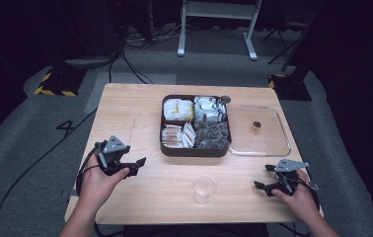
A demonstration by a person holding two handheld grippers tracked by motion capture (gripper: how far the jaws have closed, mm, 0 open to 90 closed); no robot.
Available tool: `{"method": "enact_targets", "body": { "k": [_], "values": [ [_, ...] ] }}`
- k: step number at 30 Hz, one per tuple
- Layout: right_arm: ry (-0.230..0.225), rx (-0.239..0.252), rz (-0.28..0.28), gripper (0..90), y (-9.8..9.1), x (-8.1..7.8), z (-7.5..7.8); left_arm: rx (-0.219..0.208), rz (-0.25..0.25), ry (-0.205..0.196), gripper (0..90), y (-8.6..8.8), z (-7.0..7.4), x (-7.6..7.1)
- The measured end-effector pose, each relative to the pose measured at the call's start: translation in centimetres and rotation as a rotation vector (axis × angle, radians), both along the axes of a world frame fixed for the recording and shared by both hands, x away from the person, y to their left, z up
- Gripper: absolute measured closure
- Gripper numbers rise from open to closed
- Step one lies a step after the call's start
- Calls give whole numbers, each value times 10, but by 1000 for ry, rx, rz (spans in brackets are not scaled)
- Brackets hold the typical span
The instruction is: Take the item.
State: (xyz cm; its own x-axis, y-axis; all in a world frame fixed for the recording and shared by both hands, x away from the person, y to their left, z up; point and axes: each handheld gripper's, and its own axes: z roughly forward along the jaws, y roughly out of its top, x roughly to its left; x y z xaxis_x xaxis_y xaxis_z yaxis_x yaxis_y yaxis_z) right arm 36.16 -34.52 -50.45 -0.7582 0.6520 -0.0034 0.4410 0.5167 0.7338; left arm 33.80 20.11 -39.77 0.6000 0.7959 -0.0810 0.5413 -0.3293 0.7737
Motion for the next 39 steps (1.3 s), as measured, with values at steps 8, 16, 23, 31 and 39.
{"method": "enact_targets", "body": {
  "k": [8, 16, 23, 31, 39],
  "values": [
    [1, 0, 0, 133, 0, 0, 0, -1, -22, -39, 306, -27, 20, 16],
    [1, 1, 2, 133, 0, 0, 0, 18, -31, -87, 308, -50, 36, 38],
    [-2, 0, 3, 134, 0, 1, 0, 7, -44, -109, 320, -68, 41, 62],
    [-2, 0, 3, 134, 0, 1, 0, -25, -64, -109, 350, -85, 38, 93],
    [-2, 0, 3, 133, 0, 1, 0, -17, -108, -99, 358, -103, 36, 119]
  ]
}}
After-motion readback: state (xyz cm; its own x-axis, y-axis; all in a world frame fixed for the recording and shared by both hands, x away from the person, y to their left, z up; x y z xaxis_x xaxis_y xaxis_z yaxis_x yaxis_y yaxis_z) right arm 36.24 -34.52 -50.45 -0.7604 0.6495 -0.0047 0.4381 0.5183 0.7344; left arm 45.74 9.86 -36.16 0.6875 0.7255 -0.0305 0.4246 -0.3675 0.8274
